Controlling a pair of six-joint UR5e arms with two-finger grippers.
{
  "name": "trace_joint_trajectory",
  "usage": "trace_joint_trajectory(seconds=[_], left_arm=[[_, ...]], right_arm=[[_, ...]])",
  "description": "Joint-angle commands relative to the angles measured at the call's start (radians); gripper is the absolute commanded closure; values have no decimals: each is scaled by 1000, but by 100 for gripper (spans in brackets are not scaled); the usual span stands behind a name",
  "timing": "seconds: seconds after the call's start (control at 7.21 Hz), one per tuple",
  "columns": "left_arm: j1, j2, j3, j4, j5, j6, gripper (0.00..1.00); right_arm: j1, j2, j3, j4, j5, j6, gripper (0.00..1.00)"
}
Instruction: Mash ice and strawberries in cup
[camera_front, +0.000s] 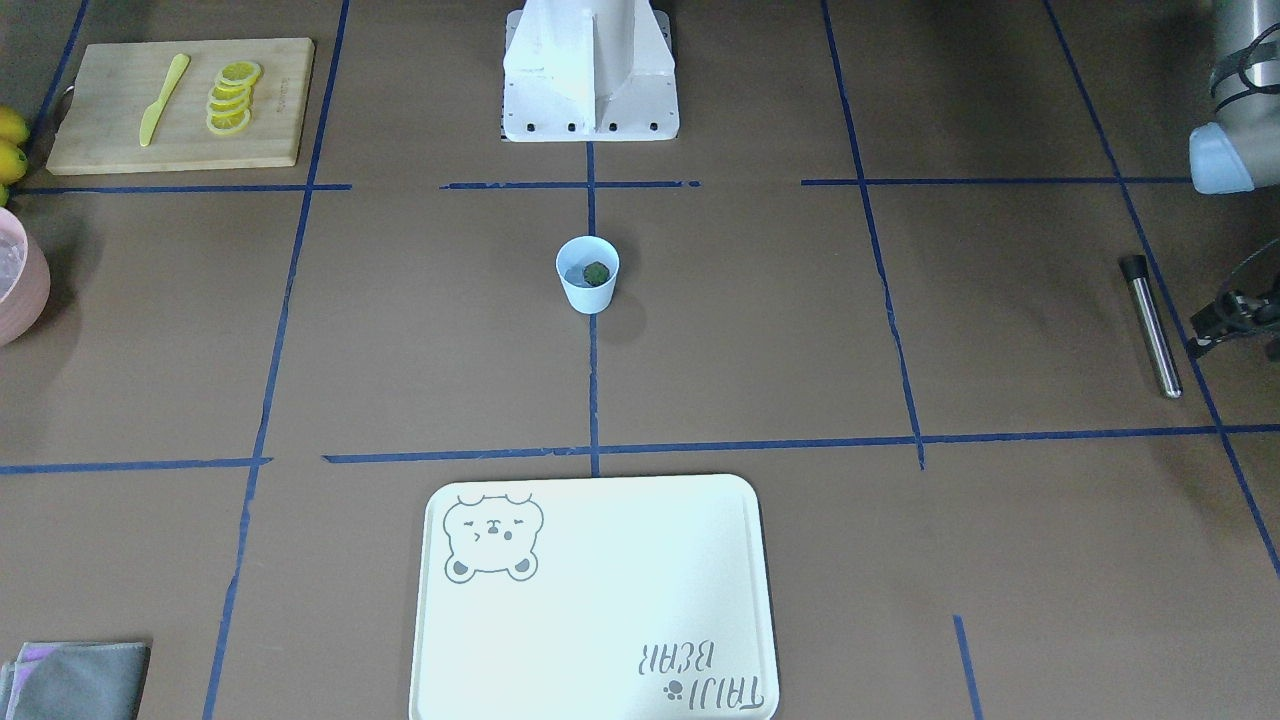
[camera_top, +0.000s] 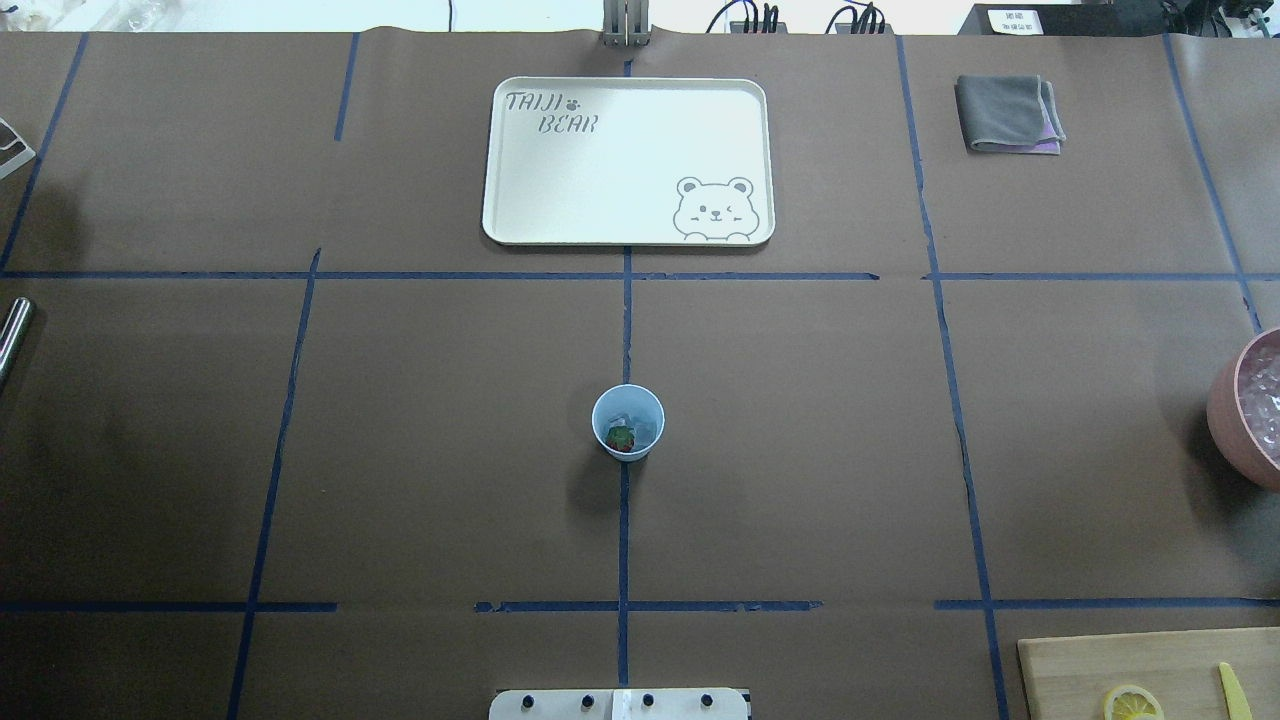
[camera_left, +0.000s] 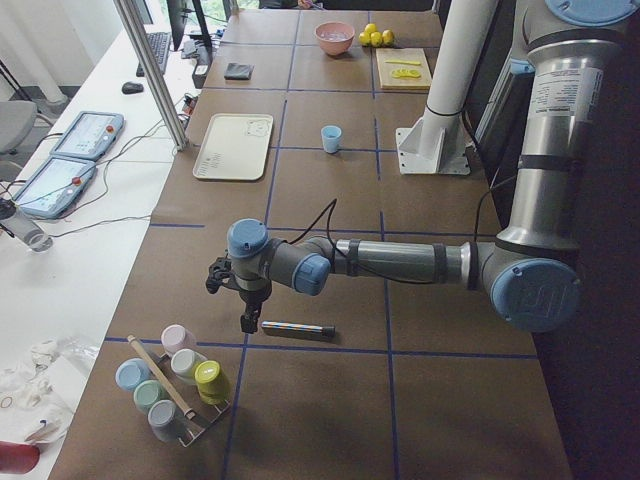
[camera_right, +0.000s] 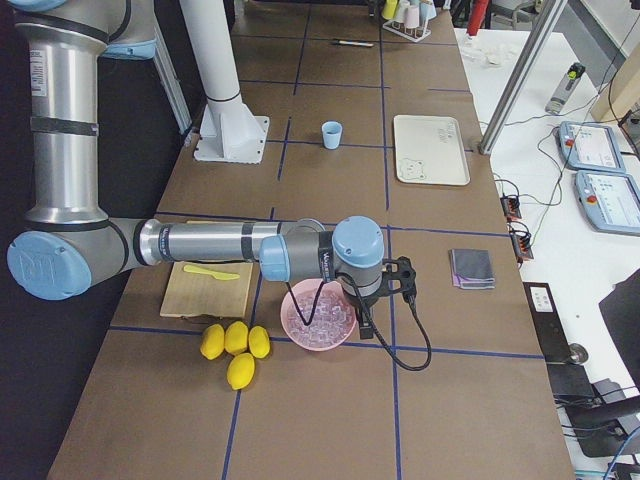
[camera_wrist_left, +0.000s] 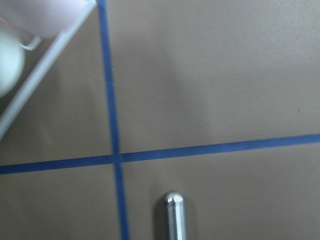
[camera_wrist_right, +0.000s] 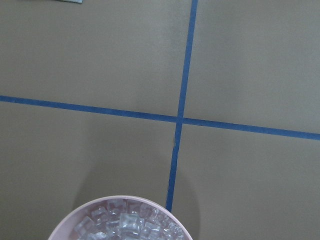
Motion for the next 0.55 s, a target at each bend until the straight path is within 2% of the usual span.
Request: trace_joint_trajectory(seconds=[0.0,0.28,0.42], left_arm=[[-92,-9,-10,169,-60,206,0],[-125,19,-9,228,-139,285,0],[-131,42,-13,230,-142,285,0]], right_arm=[[0,3,-17,-7,-2,0,1],[-2,6,-23,-16,9,3,1],[-2,6,-35,-16,10,3,1]])
